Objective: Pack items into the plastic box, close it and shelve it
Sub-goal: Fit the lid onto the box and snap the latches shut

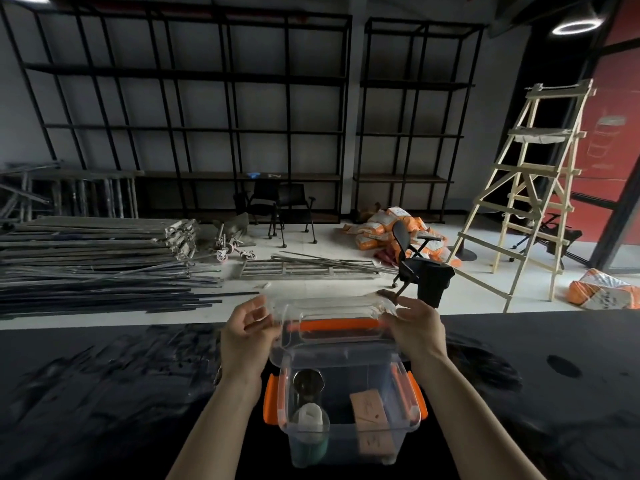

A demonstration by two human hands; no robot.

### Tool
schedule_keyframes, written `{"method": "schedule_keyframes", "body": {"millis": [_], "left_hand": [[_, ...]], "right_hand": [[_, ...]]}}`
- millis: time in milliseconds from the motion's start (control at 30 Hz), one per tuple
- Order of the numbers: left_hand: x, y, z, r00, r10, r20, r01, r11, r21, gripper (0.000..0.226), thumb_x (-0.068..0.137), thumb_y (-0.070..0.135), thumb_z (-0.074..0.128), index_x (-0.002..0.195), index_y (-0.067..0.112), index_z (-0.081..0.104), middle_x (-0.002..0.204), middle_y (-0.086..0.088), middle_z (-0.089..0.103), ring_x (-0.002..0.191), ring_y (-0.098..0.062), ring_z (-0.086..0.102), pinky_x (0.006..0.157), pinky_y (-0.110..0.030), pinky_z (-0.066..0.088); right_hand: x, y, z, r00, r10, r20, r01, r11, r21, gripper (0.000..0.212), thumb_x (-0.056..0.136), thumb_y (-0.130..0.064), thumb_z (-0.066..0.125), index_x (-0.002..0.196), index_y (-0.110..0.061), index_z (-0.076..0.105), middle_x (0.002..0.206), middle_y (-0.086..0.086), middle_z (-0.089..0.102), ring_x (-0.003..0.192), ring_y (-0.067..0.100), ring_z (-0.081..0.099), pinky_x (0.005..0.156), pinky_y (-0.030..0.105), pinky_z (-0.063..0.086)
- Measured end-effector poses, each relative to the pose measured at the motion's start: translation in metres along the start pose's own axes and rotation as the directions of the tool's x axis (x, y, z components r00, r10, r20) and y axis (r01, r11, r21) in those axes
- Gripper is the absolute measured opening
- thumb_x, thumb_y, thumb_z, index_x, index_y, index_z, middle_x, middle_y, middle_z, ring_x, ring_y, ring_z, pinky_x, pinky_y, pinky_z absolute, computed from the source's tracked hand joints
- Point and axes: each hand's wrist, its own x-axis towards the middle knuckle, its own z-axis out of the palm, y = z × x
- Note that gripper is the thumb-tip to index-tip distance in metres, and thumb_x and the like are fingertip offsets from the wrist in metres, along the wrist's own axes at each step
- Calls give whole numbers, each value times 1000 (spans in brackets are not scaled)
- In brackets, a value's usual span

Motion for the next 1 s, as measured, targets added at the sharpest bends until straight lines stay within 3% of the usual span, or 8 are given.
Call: {"method": "schedule_keyframes", "body": {"millis": [100,167,333,533,700,800,900,1000], "left_hand": [[-10,-15,-4,1000,3,-4,-2,991,133,51,72,-7,73,111,25,68,107,3,71,94,-8,69,69,-19,54],[-17,-25,-4,1000,11,3,-12,978,208,48,71,0,79,110,24,68,106,5,71,95,-9,68,83,-30,57],[-31,-45,-2,982,133,135,-183,853,488,52,61,27,92,105,31,64,100,18,67,92,2,63,80,-19,52],[-38,-57,-5,967,220,128,-251,749,613,39,71,20,85,99,33,61,99,15,68,85,5,63,74,-21,55],[-35,-67,-4,955,249,159,-293,722,627,43,77,14,79,112,29,59,106,11,63,92,-3,62,74,-16,48],[-27,-74,-4,977,181,110,-208,721,661,53,80,25,77,127,24,54,123,0,57,111,-19,55,92,-35,48],[-17,-75,-3,999,-39,28,12,764,646,69,81,40,74,140,20,44,139,-9,50,122,-25,52,93,-36,44],[-7,-75,0,979,-201,-23,172,768,617,86,80,50,72,149,15,33,143,-12,51,125,-29,55,91,-36,44]], "right_hand": [[-12,19,4,997,-71,25,74,985,-159,20,81,-36,79,82,-17,72,88,10,77,77,18,62,68,29,47],[-18,32,6,993,-120,0,116,961,-253,11,80,-36,80,74,-32,71,83,-1,73,83,18,61,69,30,44],[-27,57,13,995,-93,31,98,911,-402,45,83,-31,80,125,-23,65,120,7,59,98,23,56,80,28,38],[-30,68,12,998,-44,42,58,879,-473,57,83,-36,78,131,-18,55,125,9,56,114,31,58,89,38,49],[-26,80,11,987,155,50,-127,926,-355,82,79,-54,77,143,-17,44,139,14,44,117,36,58,86,39,46],[-17,82,12,976,213,44,-186,924,-334,99,74,-60,78,153,-18,33,150,15,33,120,37,58,83,39,46],[-7,84,15,965,259,35,-238,926,-294,107,70,-64,79,153,-17,31,150,14,38,121,37,58,83,37,47],[0,82,18,945,322,62,-296,918,-264,103,69,-66,77,146,-8,41,120,9,56,96,26,60,72,31,46]]}}
